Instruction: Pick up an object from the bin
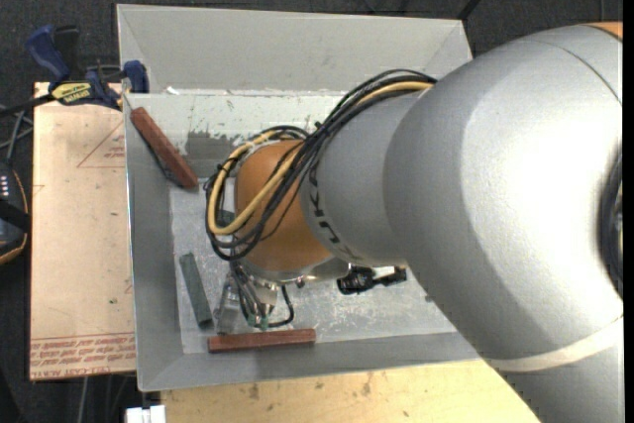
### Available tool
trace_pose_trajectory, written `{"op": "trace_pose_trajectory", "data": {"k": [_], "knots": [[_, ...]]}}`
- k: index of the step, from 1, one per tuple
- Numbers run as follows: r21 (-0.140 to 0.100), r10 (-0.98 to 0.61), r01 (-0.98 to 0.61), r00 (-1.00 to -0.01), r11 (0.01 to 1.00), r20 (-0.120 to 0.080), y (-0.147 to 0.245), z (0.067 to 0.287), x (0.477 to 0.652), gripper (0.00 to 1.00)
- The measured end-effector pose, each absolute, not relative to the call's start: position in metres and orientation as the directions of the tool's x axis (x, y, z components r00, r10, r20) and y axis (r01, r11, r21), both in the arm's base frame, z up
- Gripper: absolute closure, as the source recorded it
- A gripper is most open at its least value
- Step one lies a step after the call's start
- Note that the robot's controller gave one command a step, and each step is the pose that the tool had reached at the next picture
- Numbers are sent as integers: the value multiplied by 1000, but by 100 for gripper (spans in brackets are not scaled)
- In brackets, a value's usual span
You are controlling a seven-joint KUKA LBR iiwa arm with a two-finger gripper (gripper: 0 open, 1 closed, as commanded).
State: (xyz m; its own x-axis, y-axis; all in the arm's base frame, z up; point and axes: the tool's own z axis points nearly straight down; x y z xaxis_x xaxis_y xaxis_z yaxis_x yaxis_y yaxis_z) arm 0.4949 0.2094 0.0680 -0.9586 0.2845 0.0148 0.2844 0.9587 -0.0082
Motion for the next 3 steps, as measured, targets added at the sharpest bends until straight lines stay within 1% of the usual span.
{"op": "trace_pose_trajectory", "data": {"k": [1, 2, 3], "knots": [[-4, 287, 287, -958, 958, 5, 208, 69, 498, 100], [-4, 261, 261, -965, 965, 6, 207, 120, 498, 100], [2, 258, 258, -966, 966, -1, 208, 176, 500, 100]]}}
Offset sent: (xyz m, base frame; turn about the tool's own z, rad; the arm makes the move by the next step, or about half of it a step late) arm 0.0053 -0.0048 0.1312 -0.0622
